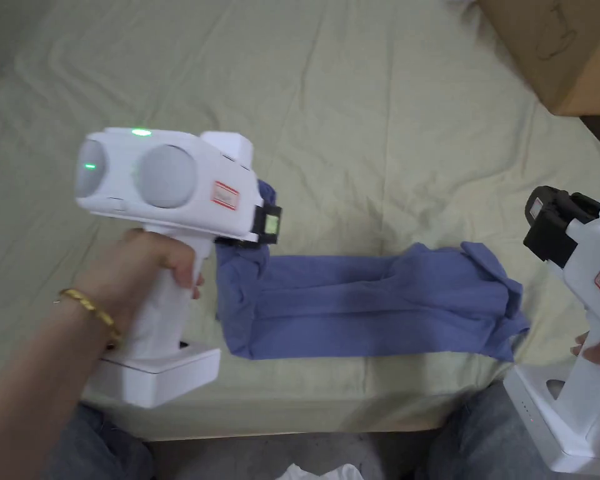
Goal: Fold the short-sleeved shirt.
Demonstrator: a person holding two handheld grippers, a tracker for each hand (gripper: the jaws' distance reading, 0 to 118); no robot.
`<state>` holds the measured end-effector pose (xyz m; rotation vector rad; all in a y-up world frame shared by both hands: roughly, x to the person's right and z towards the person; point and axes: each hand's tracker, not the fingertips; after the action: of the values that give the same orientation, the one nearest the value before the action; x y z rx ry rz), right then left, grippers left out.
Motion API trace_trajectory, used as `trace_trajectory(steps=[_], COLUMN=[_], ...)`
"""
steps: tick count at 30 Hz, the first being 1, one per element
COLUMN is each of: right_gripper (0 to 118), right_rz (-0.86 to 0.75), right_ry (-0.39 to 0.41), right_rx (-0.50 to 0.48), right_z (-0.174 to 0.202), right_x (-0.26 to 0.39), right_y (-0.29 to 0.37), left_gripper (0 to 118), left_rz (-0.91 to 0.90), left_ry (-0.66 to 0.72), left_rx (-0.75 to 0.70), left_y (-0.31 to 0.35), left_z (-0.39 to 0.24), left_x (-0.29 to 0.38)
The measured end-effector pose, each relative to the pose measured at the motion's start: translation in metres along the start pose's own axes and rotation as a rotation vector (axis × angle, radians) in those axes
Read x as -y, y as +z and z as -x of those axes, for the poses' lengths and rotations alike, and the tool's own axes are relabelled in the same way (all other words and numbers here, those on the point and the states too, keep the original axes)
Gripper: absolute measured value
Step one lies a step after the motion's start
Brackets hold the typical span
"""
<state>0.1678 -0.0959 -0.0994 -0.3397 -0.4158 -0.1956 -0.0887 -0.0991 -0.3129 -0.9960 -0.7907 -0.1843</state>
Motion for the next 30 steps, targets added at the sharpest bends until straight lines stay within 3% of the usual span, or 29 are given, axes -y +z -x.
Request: trace_trajectory(steps=[7,8,10,11,12,14,17,21,23,24,25,27,30], right_gripper=[0,0,0,0,0,0,0,0,0,0,0,0,0], right_rz=[-0.004,-0.004,-0.001,0.001,0.005,0.013,0.022,0.018,0.013,0.012,0.011,0.010,0.009], right_ry=[-0.034,-0.039,-0.048,-0.051,-0.053,-0.059,-0.064,-0.061,-0.058,-0.058,-0.057,-0.051,-0.048], right_rx=[0.061,0.069,0.084,0.092,0.099,0.105,0.106,0.084,0.069,0.059,0.051,0.040,0.022], right_z=[-0.029,-0.033,-0.039,-0.041,-0.043,-0.047,-0.046,-0.039,-0.035,-0.033,-0.031,-0.026,-0.022], right_x=[0.006,0.007,0.009,0.010,0.011,0.013,0.015,0.014,0.013,0.012,0.012,0.012,0.011], right_y=[0.018,0.020,0.023,0.024,0.024,0.024,0.022,0.020,0.019,0.018,0.017,0.015,0.013], left_gripper=[7,13,36,59,74,89,89,89,86,78,66,22,0], left_rz=[0.238,0.245,0.270,0.261,0.253,0.227,0.131,-0.123,-0.216,-0.259,-0.285,-0.295,-0.268], left_ry=[-0.065,-0.048,-0.001,0.021,0.062,0.125,0.197,0.185,0.213,0.239,0.247,0.222,0.143], left_rx=[-0.075,-0.078,-0.083,-0.074,-0.029,0.069,0.190,0.151,0.154,0.151,0.125,0.019,-0.143], left_y=[-0.120,-0.131,-0.156,-0.160,-0.162,-0.151,-0.120,-0.053,-0.018,-0.007,0.001,0.005,-0.015], left_z=[-0.051,-0.054,-0.056,-0.055,-0.055,-0.055,-0.042,-0.019,-0.006,0.004,0.010,0.015,0.009], left_x=[0.022,0.026,0.031,0.034,0.036,0.029,0.012,-0.012,-0.014,-0.011,-0.008,0.001,0.025])
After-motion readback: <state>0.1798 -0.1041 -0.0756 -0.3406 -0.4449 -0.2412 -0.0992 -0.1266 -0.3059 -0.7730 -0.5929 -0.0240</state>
